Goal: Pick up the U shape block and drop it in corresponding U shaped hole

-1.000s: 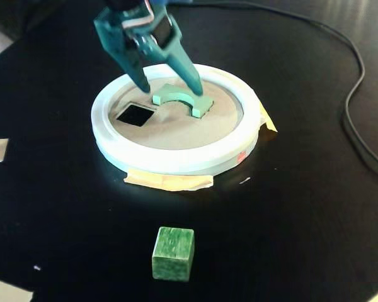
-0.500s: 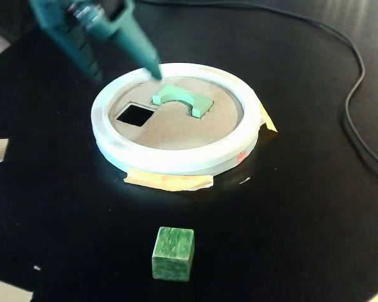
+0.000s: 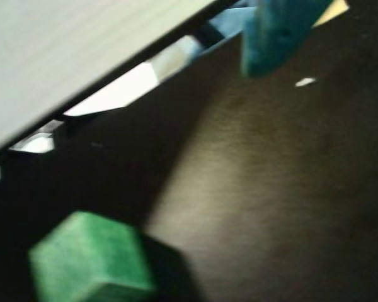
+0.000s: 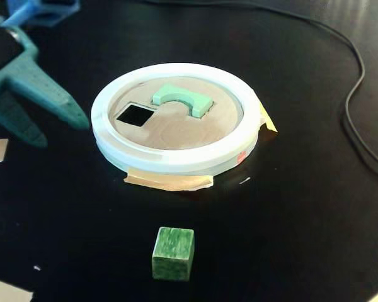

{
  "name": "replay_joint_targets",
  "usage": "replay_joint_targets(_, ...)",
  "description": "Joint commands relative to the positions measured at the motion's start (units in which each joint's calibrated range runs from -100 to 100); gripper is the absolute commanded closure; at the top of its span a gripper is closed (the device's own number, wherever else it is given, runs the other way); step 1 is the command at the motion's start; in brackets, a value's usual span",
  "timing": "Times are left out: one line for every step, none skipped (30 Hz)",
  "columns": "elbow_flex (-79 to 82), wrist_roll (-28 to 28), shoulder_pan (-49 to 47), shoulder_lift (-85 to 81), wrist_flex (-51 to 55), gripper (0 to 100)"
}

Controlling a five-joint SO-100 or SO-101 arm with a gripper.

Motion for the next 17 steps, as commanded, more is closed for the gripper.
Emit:
replay_joint_targets(10.2,3.9,1.4,-14.5,-4.3,19)
replay_joint_targets(12.7,5.1,1.5,-16.2,-4.3,19)
replay_joint_targets(14.0,5.3,1.5,-16.8,-4.3,19)
replay_joint_targets(15.0,5.3,1.5,-17.2,-4.3,19)
replay_joint_targets(15.9,5.3,1.5,-17.9,-4.3,19)
replay_joint_targets(16.3,5.2,1.5,-18.6,-4.0,19)
replay_joint_targets(17.5,5.2,1.4,-19.7,-3.1,19)
replay_joint_targets(18.3,5.2,1.2,-20.5,-3.1,19)
replay_joint_targets(19.3,5.2,0.9,-21.5,-3.2,19)
replay_joint_targets(20.5,5.2,0.9,-22.9,-3.3,19)
replay_joint_targets(21.5,5.2,1.2,-24.4,-3.3,19)
replay_joint_targets(23.2,5.2,1.4,-27.4,-3.2,19)
replay_joint_targets(24.0,5.1,1.4,-29.1,-3.0,19)
replay_joint_targets(25.1,5.1,1.5,-30.6,-3.0,19)
replay_joint_targets(26.5,5.1,1.5,-32.3,-3.0,19)
replay_joint_targets(27.5,5.1,1.5,-33.5,-3.0,19)
replay_joint_targets(29.4,5.1,1.5,-35.3,-3.0,19)
